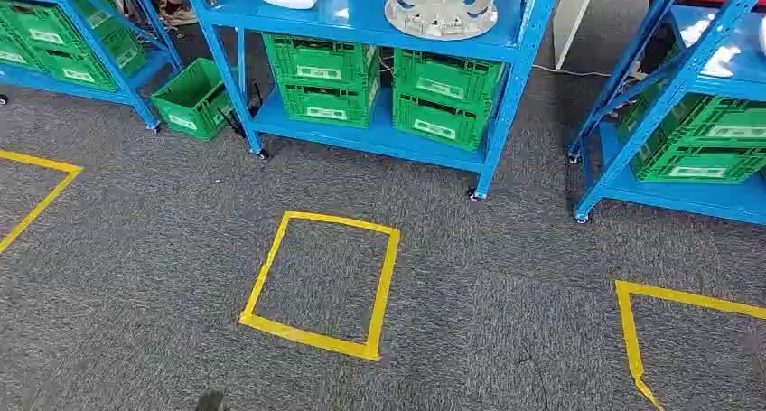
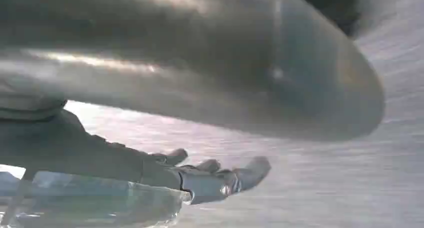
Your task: Take the parts from the cabinet and place them on the table.
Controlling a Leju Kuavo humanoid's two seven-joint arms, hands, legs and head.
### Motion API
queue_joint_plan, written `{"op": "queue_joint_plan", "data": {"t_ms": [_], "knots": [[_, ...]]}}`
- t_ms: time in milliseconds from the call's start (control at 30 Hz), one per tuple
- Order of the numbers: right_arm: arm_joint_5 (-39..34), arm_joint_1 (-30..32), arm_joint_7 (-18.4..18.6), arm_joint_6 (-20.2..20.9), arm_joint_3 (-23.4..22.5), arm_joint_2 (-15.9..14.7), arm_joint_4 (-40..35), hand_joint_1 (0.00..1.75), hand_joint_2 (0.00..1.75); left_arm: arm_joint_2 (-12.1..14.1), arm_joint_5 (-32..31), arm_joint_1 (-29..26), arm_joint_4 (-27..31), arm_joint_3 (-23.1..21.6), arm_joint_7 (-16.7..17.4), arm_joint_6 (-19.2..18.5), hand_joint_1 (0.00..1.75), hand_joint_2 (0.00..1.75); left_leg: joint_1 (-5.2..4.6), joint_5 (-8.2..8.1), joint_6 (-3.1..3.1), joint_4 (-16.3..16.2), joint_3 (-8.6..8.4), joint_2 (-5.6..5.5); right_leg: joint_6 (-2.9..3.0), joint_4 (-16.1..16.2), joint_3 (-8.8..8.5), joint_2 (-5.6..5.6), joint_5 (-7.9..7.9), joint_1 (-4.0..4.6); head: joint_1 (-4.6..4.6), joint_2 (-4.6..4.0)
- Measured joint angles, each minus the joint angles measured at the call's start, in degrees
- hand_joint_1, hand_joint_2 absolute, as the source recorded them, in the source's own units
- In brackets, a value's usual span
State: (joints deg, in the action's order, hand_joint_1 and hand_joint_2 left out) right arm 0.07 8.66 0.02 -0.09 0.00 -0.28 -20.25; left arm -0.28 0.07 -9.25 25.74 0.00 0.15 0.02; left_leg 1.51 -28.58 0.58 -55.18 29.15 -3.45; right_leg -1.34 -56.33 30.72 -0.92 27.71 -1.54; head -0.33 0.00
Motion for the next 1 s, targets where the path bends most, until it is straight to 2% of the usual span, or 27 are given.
{"op": "queue_joint_plan", "data": {"t_ms": [33, 67, 100, 133, 167, 200, 233, 267, 333, 367, 400, 500, 533, 567, 600, 633, 667, 700, 733, 767, 800, 833, 867, 900, 933, 1000], "knots": [[0.0, -1.7, 0.0, 0.0, 0.0, 0.2, -2.3, 0.0, 0.0, 0.0, 0.0, -1.8, -2.1, 0.0, 0.0, 0.0, 0.0, 0.0, 0.3, -0.3, 0.32, -0.5, 0.04, 0.4, 0.44, 0.1, -0.1, -0.09, -0.17, -0.53, -0.07, 0.0], [0.0, -3.3, 0.0, 0.0, 0.0, 0.2, -4.6, 0.0, 0.0, -0.1, 0.0, -3.5, -4.4, 0.0, 0.0, 0.0, 0.0, 0.0, 0.25, -1.7, 0.44, -2.9, 1.1, 1.82, 0.84, 0.1, -0.29, -0.12, -0.05, -0.39, -0.18, 0.0], [0.0, -4.7, 0.0, 0.0, 0.0, 0.2, -6.8, 0.0, 0.0, 0.0, 0.0, -4.8, -6.7, 0.0, 0.0, 0.0, 0.0, 0.0, 0.24, -3.97, 0.6, -6.9, 3.21, 2.54, 1.1, 0.1, -0.37, -0.12, 0.07, -0.25, -0.11, 0.0], [0.0, -6.0, 0.0, 0.0, 0.0, 0.2, -8.4, 0.0, 0.0, 0.1, 0.0, -6.2, -8.4, 0.0, 0.0, 0.0, 0.0, 0.0, 0.25, -6.44, 0.73, -12.3, 6.11, 2.76, 1.25, 0.1, -0.4, -0.13, 0.17, -0.05, -0.15, 0.0], [0.0, -7.2, 0.0, 0.0, 0.0, 0.2, -10.1, 0.0, 0.0, 0.3, 0.0, -7.4, -10.1, 0.0, 0.0, 0.0, 0.0, 0.0, 0.25, -8.13, 0.78, -17.2, 8.92, 2.78, 1.39, 0.1, -0.44, -0.15, 0.27, 0.15, -0.11, 0.0], [0.0, -7.9, 0.0, 0.0, 0.0, 0.1, -11.3, 0.0, 0.0, 0.4, 0.0, -8.3, -11.5, 0.0, 0.0, 0.0, 0.0, 0.0, 0.24, -8.41, 0.74, -20.0, 10.73, 2.78, 1.5, 0.1, -0.53, -0.22, 0.37, 0.31, -0.13, 0.0], [0.0, -8.2, 0.0, 0.0, 0.0, 0.1, -12.1, 0.0, 0.0, 0.5, 0.0, -8.9, -12.3, 0.0, 0.0, 0.0, 0.0, 0.0, 0.24, -7.29, 0.54, -19.8, 11.1, 2.78, 1.6, 0.1, -0.76, -0.34, 0.49, 0.47, -0.13, 0.0], [0.0, -8.2, 0.0, 0.0, 0.0, 0.1, -12.2, 0.0, 0.0, 0.5, 0.0, -9.0, -12.4, 0.0, 0.0, 0.0, 0.0, 0.0, 0.21, -4.86, 0.22, -16.7, 10.08, 2.79, 1.58, 0.1, -1.06, -0.36, 0.74, 0.55, -0.15, 0.0], [0.0, -6.9, 0.0, 0.0, 0.0, 0.1, -11.8, 0.0, 0.0, 0.5, 0.0, -7.5, -11.8, 0.0, 0.0, 0.0, 0.0, 0.0, -0.04, 1.16, -0.76, -5.8, 5.2, 3.15, 1.4, 0.1, -1.83, -0.22, 1.19, 0.7, -0.13, 0.0], [0.0, -6.0, 0.0, 0.0, 0.0, 0.2, -11.1, 0.0, 0.0, 0.5, 0.0, -6.3, -11.0, 0.0, -0.1, 0.0, 0.0, 0.0, -0.32, 1.86, -1.16, -2.3, 3.61, 3.65, 1.29, 0.2, -1.93, 0.0, 1.38, 0.69, -0.09, 0.0], [0.0, -4.7, 0.0, 0.0, 0.0, 0.3, -9.9, 0.0, 0.0, 0.5, 0.0, -4.8, -9.8, 0.0, -0.1, 0.0, 0.0, 0.0, -0.68, 1.74, -1.16, -2.4, 2.88, 3.7, 0.88, 0.2, -1.52, 0.22, 1.68, 1.27, -0.02, 0.0], [0.0, -0.3, 0.2, 0.0, 0.0, 0.5, -5.5, 0.0, 0.0, 0.4, 0.0, -0.5, -5.2, 0.0, -0.3, 0.0, 0.0, 0.0, -1.18, 1.5, -1.67, -2.3, 3.07, 3.31, 0.24, 0.6, -1.97, 0.68, 1.81, 0.88, -0.11, 0.0], [0.0, 1.5, 0.2, 0.0, 0.0, 0.5, -3.7, 0.0, 0.0, 0.3, 0.0, 1.2, -3.0, 0.0, -0.3, 0.0, 0.0, 0.0, -0.8, 2.07, -2.26, -1.1, 2.38, 3.02, -0.17, 0.6, -2.34, 0.98, 2.11, 1.17, -0.09, 0.0], [0.0, 3.3, 0.2, 0.0, 0.0, 0.3, -1.7, 0.0, 0.0, 0.2, 0.0, 2.8, -0.9, 0.0, -0.4, 0.0, 0.0, 0.0, -0.68, 2.27, -2.41, -0.5, 1.99, 2.72, -0.19, -0.8, -1.78, 0.92, 2.64, 0.98, 0.07, 0.0], [0.0, 4.9, 0.2, 0.0, 0.0, 0.3, 0.3, 0.0, 0.0, 0.2, 0.0, 4.6, 1.1, 0.0, -0.3, 0.0, 0.0, 0.0, -0.64, 2.3, -2.72, -0.4, 1.97, 2.31, 0.25, -4.4, 0.21, 0.91, 4.36, 1.02, 0.09, 0.0], [0.0, 6.2, 0.2, 0.0, 0.0, 0.3, 2.8, 0.0, 0.0, 0.3, 0.0, 6.3, 3.5, 0.0, -0.3, 0.0, 0.0, 0.0, -0.67, 2.26, -2.79, -0.5, 1.97, 1.9, 0.59, -9.1, 2.91, 0.91, 6.25, 0.97, 0.11, 0.0], [0.0, 7.5, 0.2, 0.0, 0.0, 0.2, 4.5, 0.0, 0.0, 0.3, 0.0, 7.6, 5.1, 0.0, -0.3, 0.0, 0.0, 0.0, -0.75, 2.16, -2.88, -0.5, 1.94, 1.34, 0.72, -14.0, 5.73, 0.91, 7.96, 0.89, 0.07, 0.0], [0.0, 8.8, 0.3, 0.0, 0.0, 0.1, 5.7, 0.0, 0.0, 0.3, 0.0, 8.6, 6.3, 0.0, -0.3, 0.0, 0.0, 0.0, -0.8, 2.05, -2.98, -0.5, 1.91, 0.91, 0.5, -18.0, 8.2, 0.91, 8.9, 0.88, 0.07, 0.0], [0.0, 9.6, 0.2, 0.0, 0.0, 0.0, 6.6, 0.0, 0.0, 0.3, 0.0, 9.2, 7.2, 0.0, -0.3, 0.0, 0.0, 0.0, -0.82, 1.94, -2.93, -0.5, 1.74, 0.52, 0.01, -18.7, 9.23, 0.91, 8.48, 0.84, 0.09, 0.0], [0.0, 9.7, 0.2, 0.0, 0.0, -0.2, 6.9, 0.0, 0.0, 0.3, 0.0, 9.3, 7.5, 0.0, -0.3, 0.0, 0.0, 0.0, -0.82, 1.75, -2.83, -0.5, 1.46, 0.37, -0.74, -16.4, 8.6, 0.92, 6.83, 0.76, 0.09, 0.0], [0.0, 9.2, 0.2, 0.0, 0.0, -0.2, 6.9, 0.0, 0.0, 0.3, 0.0, 8.8, 7.4, 0.0, -0.3, 0.0, 0.0, 0.0, -0.82, 1.51, -2.68, -0.5, 1.1, 0.36, -1.5, -11.7, 6.73, 0.93, 4.37, 0.63, 0.11, 0.0], [0.0, 8.3, 0.2, 0.0, 0.0, -0.3, 6.5, 0.0, 0.0, 0.2, 0.0, 8.0, 7.0, 0.0, -0.3, 0.0, 0.0, 0.0, -0.82, 1.2, -2.44, -0.5, 0.67, 0.43, -1.98, -6.0, 4.11, 0.95, 1.84, 0.51, 0.09, 0.0], [0.0, 7.0, 0.2, 0.0, 0.0, -0.4, 5.6, 0.0, 0.0, 0.2, 0.0, 6.8, 6.0, 0.0, -0.2, 0.0, 0.0, 0.0, -0.83, 0.89, -2.2, -0.5, 0.36, 0.67, -1.9, -0.6, 1.66, 0.95, -0.02, 0.52, 0.13, 0.0], [0.0, 5.6, 0.1, 0.0, 0.0, -0.4, 4.6, 0.0, 0.0, 0.2, 0.0, 5.4, 4.8, 0.0, -0.2, 0.0, 0.0, 0.0, -1.3, 0.32, -1.78, -0.7, 0.8, 1.0, -1.13, -0.2, 0.83, 0.99, -0.74, 0.84, 0.11, 0.0], [0.0, 4.1, 0.0, 0.0, 0.0, -0.3, 2.9, 0.0, 0.0, 0.1, 0.0, 3.9, 3.2, 0.0, -0.2, 0.0, 0.0, 0.0, -1.21, 0.12, -1.56, -0.7, 0.6, 1.06, -0.35, -0.1, 0.76, 0.97, -0.95, 0.84, 0.02, 0.0], [0.0, 0.6, 0.0, 0.0, 0.0, -0.2, -0.7, 0.0, 0.0, -0.1, 0.0, 0.4, -0.7, 0.0, 0.0, 0.0, 0.0, 0.0, -0.97, 0.05, -1.11, -0.5, 0.41, 1.4, 0.51, -0.1, 0.92, 0.83, -0.84, 1.27, 0.04, 0.0]]}}
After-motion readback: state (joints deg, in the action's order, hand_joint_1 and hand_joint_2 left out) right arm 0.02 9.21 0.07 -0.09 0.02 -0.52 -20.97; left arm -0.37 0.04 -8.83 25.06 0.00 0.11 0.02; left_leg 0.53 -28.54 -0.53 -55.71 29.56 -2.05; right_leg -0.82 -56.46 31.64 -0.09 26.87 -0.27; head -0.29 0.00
